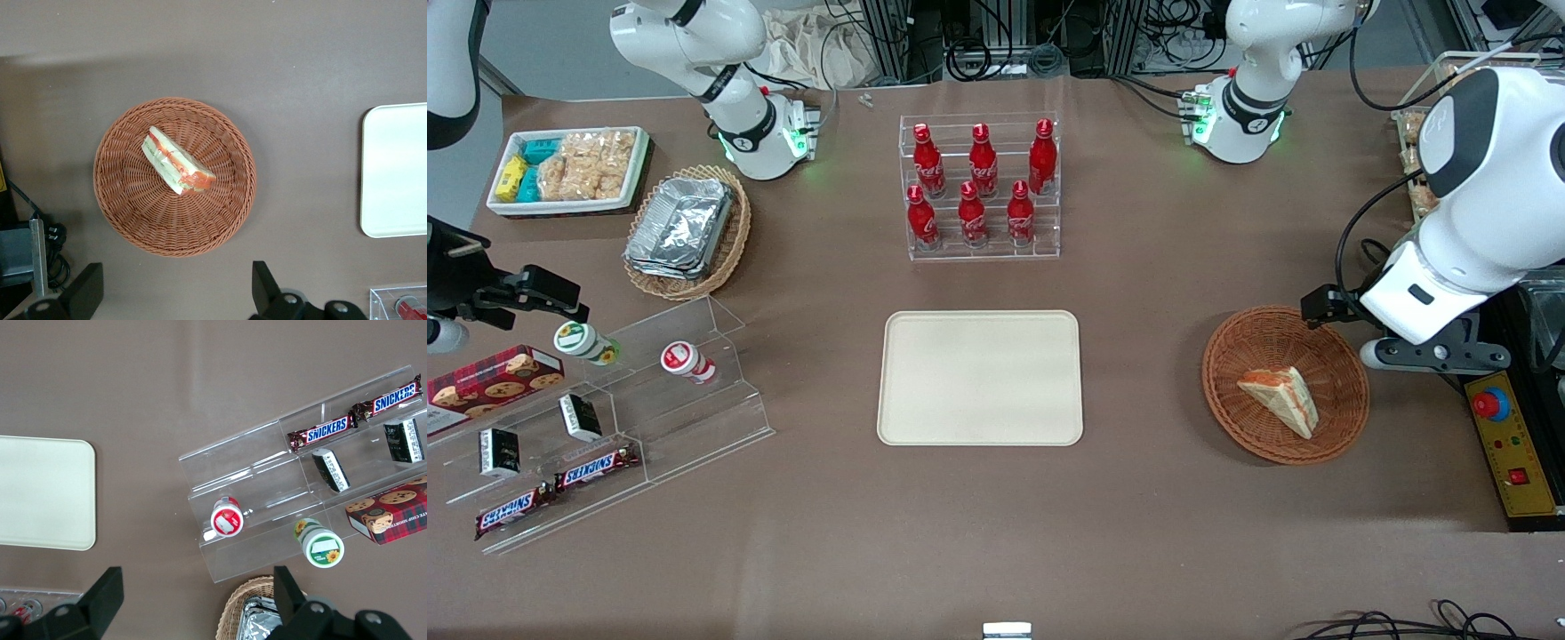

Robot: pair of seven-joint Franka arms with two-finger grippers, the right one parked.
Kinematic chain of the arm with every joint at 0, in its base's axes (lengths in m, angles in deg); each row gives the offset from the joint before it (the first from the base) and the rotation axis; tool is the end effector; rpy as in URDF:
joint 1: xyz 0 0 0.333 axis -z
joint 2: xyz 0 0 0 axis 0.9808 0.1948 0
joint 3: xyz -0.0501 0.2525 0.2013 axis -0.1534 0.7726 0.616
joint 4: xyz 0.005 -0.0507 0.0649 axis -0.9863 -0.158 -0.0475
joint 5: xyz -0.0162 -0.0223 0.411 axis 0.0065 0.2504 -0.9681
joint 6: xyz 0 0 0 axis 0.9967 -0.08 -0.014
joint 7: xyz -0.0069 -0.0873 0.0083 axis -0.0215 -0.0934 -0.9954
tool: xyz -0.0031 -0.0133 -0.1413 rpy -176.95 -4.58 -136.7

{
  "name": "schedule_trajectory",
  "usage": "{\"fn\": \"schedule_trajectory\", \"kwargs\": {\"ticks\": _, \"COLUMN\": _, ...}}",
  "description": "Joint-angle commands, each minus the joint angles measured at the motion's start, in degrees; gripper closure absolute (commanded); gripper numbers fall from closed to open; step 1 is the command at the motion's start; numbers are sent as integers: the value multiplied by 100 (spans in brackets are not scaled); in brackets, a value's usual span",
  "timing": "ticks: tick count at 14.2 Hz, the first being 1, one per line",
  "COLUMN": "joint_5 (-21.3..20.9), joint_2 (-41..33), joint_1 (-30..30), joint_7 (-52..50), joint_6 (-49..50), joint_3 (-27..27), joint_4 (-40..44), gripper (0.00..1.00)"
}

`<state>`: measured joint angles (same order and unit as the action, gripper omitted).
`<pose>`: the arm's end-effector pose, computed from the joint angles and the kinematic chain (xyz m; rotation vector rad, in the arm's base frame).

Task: Place sandwich from basket to tray
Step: 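Lower the open left gripper over the wrapped sandwich in the wicker basket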

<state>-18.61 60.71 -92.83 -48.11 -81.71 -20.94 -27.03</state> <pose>0.6220 -0.0899 0.5061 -3.1263 0.1329 -0.0163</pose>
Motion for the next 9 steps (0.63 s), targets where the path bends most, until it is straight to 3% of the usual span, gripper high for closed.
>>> {"fn": "schedule_trajectory", "kwargs": {"ticks": 1, "joint_5": -27, "joint_2": 85, "joint_1": -8, "joint_7": 72, "joint_6": 30, "joint_3": -4, "joint_4": 93, "gripper": 0}}
{"fn": "schedule_trajectory", "kwargs": {"ticks": 9, "joint_5": -27, "joint_2": 287, "joint_1": -35, "joint_7": -348, "joint_6": -92, "joint_3": 40, "joint_4": -56, "gripper": 0}}
